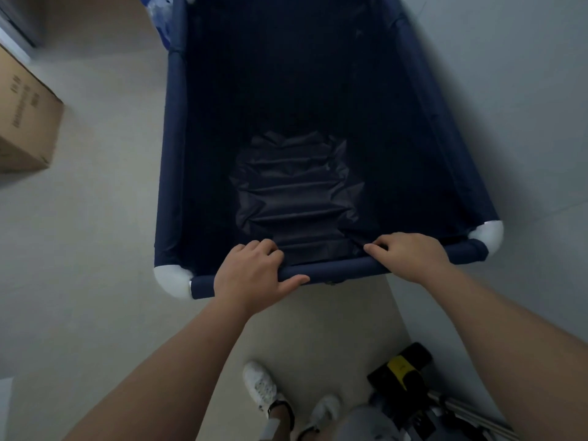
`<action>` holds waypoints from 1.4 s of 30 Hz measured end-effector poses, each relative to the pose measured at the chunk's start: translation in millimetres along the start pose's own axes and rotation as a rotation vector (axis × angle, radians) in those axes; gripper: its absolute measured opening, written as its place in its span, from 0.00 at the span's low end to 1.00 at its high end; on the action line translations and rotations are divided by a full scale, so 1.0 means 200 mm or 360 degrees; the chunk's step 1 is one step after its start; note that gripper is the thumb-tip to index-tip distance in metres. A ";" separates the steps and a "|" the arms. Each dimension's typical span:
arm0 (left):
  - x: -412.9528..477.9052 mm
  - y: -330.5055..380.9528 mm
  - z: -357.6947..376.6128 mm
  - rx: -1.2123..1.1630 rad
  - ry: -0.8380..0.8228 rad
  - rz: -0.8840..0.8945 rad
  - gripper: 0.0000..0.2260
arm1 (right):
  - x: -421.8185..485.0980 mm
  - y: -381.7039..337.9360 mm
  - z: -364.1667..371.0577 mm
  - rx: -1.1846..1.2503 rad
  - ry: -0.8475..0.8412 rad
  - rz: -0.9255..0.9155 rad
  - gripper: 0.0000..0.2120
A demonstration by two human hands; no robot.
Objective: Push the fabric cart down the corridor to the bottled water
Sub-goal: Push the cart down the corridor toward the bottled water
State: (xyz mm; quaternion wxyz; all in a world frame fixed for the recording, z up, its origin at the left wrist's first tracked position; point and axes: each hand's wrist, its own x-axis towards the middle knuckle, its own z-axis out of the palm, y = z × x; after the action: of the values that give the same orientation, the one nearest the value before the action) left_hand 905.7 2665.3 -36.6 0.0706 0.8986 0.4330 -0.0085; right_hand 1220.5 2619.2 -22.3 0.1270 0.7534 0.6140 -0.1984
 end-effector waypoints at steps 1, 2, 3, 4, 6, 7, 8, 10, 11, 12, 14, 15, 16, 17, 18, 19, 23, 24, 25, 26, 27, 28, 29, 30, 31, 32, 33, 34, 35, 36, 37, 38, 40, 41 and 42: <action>0.02 -0.01 0.00 0.0005 0.0006 0.0001 0.35 | 0.02 0.00 -0.01 -0.0004 -0.0005 0.0002 0.25; 0.04 -0.02 0.00 0.0016 0.0017 -0.0002 0.35 | 0.05 -0.01 -0.03 -0.0005 -0.0011 0.0002 0.24; 0.06 -0.03 0.00 0.0029 0.0022 -0.0008 0.35 | 0.07 -0.01 -0.04 -0.0006 -0.0016 0.0003 0.24; 0.08 -0.04 -0.01 0.0039 0.0013 -0.0020 0.35 | 0.10 -0.01 -0.05 -0.0011 -0.0014 0.0004 0.24; 0.13 -0.07 -0.01 0.0061 -0.0038 -0.0065 0.38 | 0.15 -0.02 -0.07 -0.0023 0.0015 -0.0012 0.26; 0.16 -0.10 -0.02 0.0074 -0.0063 -0.0096 0.40 | 0.18 -0.03 -0.07 -0.0027 0.0040 -0.0025 0.27; 0.18 -0.12 -0.03 0.0087 -0.0082 -0.0128 0.41 | 0.20 -0.06 -0.08 -0.0032 0.0069 -0.0044 0.28; 0.20 -0.20 -0.04 0.0123 -0.0105 -0.0183 0.42 | 0.25 -0.12 -0.09 -0.0026 0.0120 -0.0093 0.29; 0.20 -0.24 -0.05 0.0145 -0.0111 -0.0201 0.41 | 0.26 -0.15 -0.09 -0.0007 0.0133 -0.0118 0.30; 0.21 -0.28 -0.05 0.0161 -0.0111 -0.0211 0.41 | 0.28 -0.17 -0.09 0.0018 0.0139 -0.0140 0.31; 0.21 -0.32 -0.05 0.0168 -0.0095 -0.0219 0.40 | 0.29 -0.20 -0.09 0.0031 0.0152 -0.0158 0.32; 0.21 -0.32 -0.05 0.0166 -0.0085 -0.0214 0.41 | 0.29 -0.20 -0.08 0.0025 0.0155 -0.0158 0.32; 0.22 -0.31 -0.05 0.0171 -0.0074 -0.0200 0.41 | 0.29 -0.18 -0.09 0.0024 0.0148 -0.0157 0.32; 0.23 -0.28 -0.04 0.0178 -0.0065 -0.0178 0.42 | 0.29 -0.15 -0.09 0.0021 0.0130 -0.0150 0.32; 0.24 -0.24 -0.03 0.0178 -0.0062 -0.0157 0.43 | 0.29 -0.11 -0.10 0.0010 0.0103 -0.0142 0.31; 0.25 -0.20 -0.03 0.0171 -0.0063 -0.0147 0.43 | 0.29 -0.06 -0.11 -0.0003 0.0077 -0.0137 0.31; 0.28 0.00 -0.02 0.0113 -0.0089 -0.0179 0.42 | 0.29 0.11 -0.14 -0.0080 0.0039 -0.0153 0.28; 0.28 0.04 -0.01 0.0091 -0.0099 -0.0191 0.42 | 0.29 0.14 -0.14 -0.0100 0.0033 -0.0157 0.28; 0.29 0.07 -0.01 0.0069 -0.0103 -0.0202 0.42 | 0.29 0.17 -0.14 -0.0116 0.0034 -0.0164 0.27; 0.29 0.09 -0.01 0.0053 -0.0100 -0.0211 0.42 | 0.30 0.20 -0.15 -0.0124 0.0044 -0.0171 0.27; 0.30 0.11 -0.01 0.0044 -0.0095 -0.0220 0.42 | 0.31 0.22 -0.15 -0.0123 0.0059 -0.0178 0.27; 0.31 0.12 -0.01 0.0041 -0.0094 -0.0227 0.42 | 0.32 0.23 -0.15 -0.0116 0.0069 -0.0186 0.27; 0.32 0.13 -0.02 0.0044 -0.0093 -0.0231 0.42 | 0.33 0.24 -0.15 -0.0114 0.0075 -0.0190 0.27; 0.34 0.14 -0.02 0.0052 -0.0092 -0.0231 0.41 | 0.34 0.26 -0.16 -0.0115 0.0075 -0.0190 0.27; 0.36 0.15 -0.02 0.0058 -0.0092 -0.0227 0.40 | 0.36 0.27 -0.17 -0.0124 0.0071 -0.0189 0.27; 0.38 0.15 -0.03 0.0064 -0.0092 -0.0222 0.40 | 0.37 0.28 -0.18 -0.0138 0.0066 -0.0192 0.27; 0.41 0.16 -0.03 0.0073 -0.0085 -0.0217 0.39 | 0.39 0.30 -0.20 -0.0157 0.0066 -0.0199 0.27; 0.43 0.17 -0.03 0.0079 -0.0075 -0.0216 0.39 | 0.41 0.31 -0.22 -0.0173 0.0057 -0.0208 0.28; 0.45 0.17 -0.03 0.0079 -0.0063 -0.0218 0.39 | 0.43 0.33 -0.23 -0.0183 0.0035 -0.0214 0.28; 0.47 0.18 -0.03 0.0078 -0.0049 -0.0219 0.39 | 0.45 0.34 -0.25 -0.0190 0.0016 -0.0214 0.28; 0.49 0.18 -0.03 0.0077 -0.0037 -0.0221 0.39 | 0.47 0.34 -0.26 -0.0204 -0.0001 -0.0215 0.28; 0.51 0.19 -0.03 0.0076 -0.0031 -0.0224 0.39 | 0.49 0.35 -0.27 -0.0210 -0.0017 -0.0219 0.28; 0.55 0.20 -0.03 0.0081 -0.0022 -0.0230 0.39 | 0.54 0.38 -0.31 -0.0230 -0.0052 -0.0229 0.28; 0.57 0.21 -0.03 0.0081 -0.0019 -0.0235 0.39 | 0.56 0.39 -0.33 -0.0273 -0.0087 -0.0263 0.27; 0.60 0.21 -0.03 0.0075 -0.0017 -0.0239 0.39 | 0.59 0.40 -0.36 -0.0372 -0.0148 -0.0344 0.24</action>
State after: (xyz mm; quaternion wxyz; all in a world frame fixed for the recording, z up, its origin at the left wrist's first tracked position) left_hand 1012.7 2732.8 -34.7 0.0508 0.8649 0.4986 -0.0287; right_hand 1329.0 2736.4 -17.0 0.2199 0.6531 0.7038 -0.1728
